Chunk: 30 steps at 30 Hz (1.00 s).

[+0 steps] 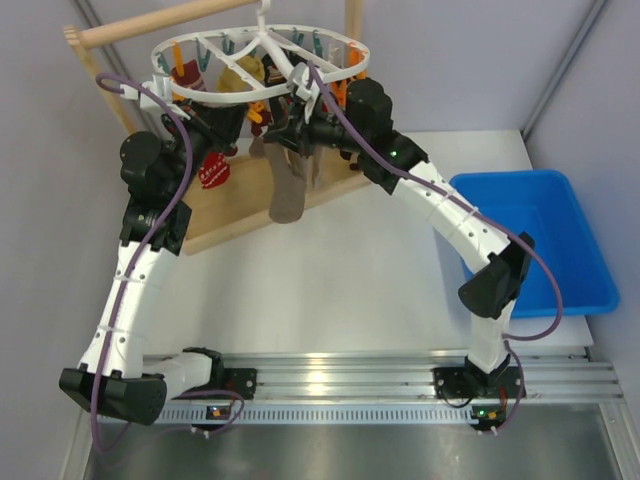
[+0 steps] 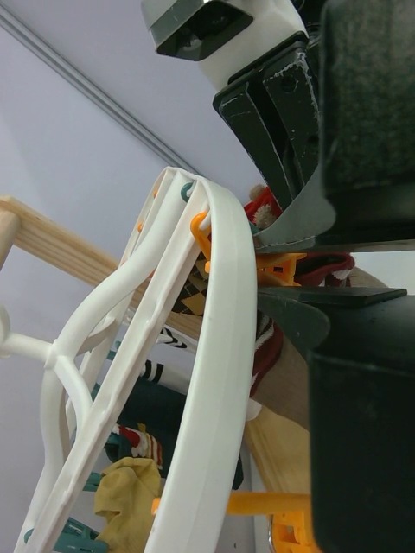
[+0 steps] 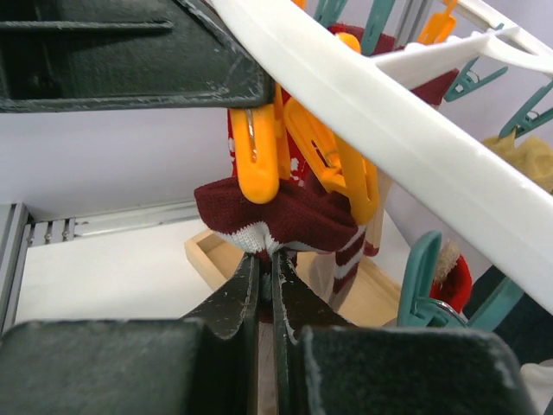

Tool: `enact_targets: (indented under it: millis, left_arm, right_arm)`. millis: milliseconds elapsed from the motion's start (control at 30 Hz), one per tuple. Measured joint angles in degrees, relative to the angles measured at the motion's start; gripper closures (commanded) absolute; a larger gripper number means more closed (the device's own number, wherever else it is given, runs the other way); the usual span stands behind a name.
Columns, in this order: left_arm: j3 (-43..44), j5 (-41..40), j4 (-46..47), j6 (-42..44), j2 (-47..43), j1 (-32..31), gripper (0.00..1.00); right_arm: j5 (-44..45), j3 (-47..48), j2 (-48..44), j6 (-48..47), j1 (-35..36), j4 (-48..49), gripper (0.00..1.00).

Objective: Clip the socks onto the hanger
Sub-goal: Clamp the sock onto the hanger.

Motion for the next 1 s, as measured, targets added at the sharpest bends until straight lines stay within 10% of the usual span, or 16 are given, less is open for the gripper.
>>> enact_targets:
  millis: [533, 1000]
  left_arm:
    - [-0.22, 0.46, 0.00, 0.02, 0.00, 0.04, 0.96]
    - [-0.33, 0.35, -1.07, -1.22, -0.24, -0.07, 0.23]
  right_arm:
    - [3.04, 1.20, 0.20, -0.13, 1.09, 1.42, 1.00]
    - [3.76, 1.95, 0.37, -1.53, 1.79, 2.10, 1.00]
